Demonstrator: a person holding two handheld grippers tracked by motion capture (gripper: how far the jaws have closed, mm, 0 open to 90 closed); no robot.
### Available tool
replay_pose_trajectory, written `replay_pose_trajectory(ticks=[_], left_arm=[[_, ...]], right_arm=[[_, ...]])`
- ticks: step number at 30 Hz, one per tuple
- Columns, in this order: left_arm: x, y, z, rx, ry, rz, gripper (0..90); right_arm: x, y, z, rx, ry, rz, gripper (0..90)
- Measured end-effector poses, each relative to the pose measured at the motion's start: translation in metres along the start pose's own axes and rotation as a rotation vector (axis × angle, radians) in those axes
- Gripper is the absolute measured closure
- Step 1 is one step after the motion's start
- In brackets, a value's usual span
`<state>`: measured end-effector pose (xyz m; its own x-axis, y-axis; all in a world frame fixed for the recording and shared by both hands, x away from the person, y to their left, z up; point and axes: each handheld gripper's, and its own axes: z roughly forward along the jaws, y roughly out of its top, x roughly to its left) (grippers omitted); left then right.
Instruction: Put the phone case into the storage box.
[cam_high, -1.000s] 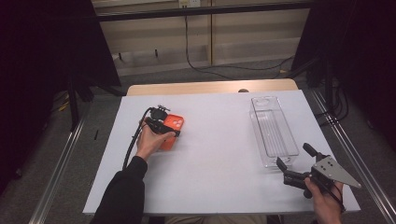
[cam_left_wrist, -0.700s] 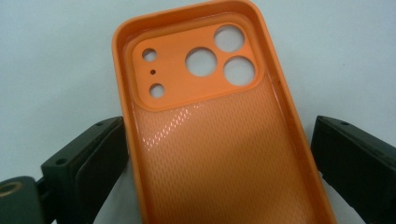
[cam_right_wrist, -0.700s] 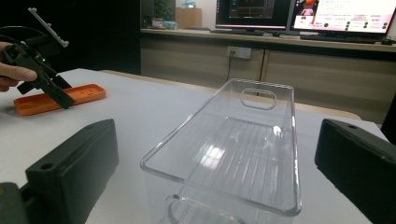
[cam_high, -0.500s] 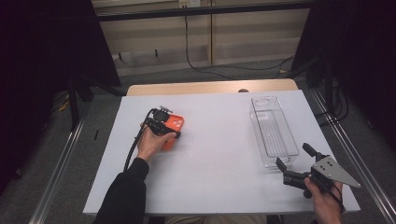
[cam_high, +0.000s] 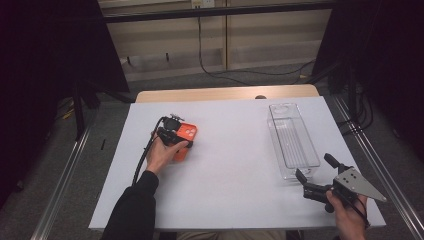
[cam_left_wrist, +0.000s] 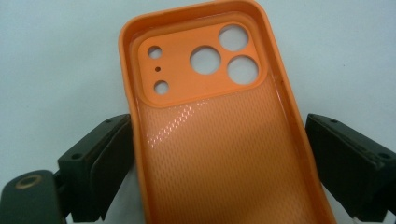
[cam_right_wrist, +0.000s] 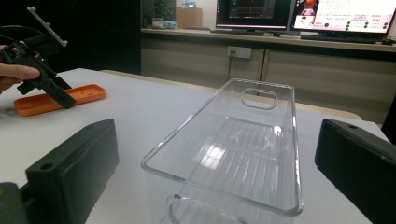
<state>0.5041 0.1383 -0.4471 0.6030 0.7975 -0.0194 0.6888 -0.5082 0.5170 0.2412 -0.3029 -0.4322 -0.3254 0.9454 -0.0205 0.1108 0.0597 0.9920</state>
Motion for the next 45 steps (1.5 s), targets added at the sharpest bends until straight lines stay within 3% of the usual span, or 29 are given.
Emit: replay_pose_trajectory(ticks=[10,33,42,45], left_arm=[[-0.002,0.002,-0.002,0.015,0.015,-0.008,13.2],[-0.004,0.0,-0.004,-0.014,0.029,-0.017,13.9],[-0.006,-0.001,-0.011,-0.049,0.044,-0.006,14.0],[-0.008,0.0,-0.018,-0.088,0.046,-0.018,13.9]], right_arm=[[0.0,0.0,0.0,0.002,-0.001,0.002,0.0],[-0.001,0.0,0.0,-0.002,-0.001,0.003,0.0],[-0.001,0.0,-0.001,-0.004,0.0,0.005,0.0],[-0.001,0.0,-0.001,-0.004,0.0,0.006,0.0]])
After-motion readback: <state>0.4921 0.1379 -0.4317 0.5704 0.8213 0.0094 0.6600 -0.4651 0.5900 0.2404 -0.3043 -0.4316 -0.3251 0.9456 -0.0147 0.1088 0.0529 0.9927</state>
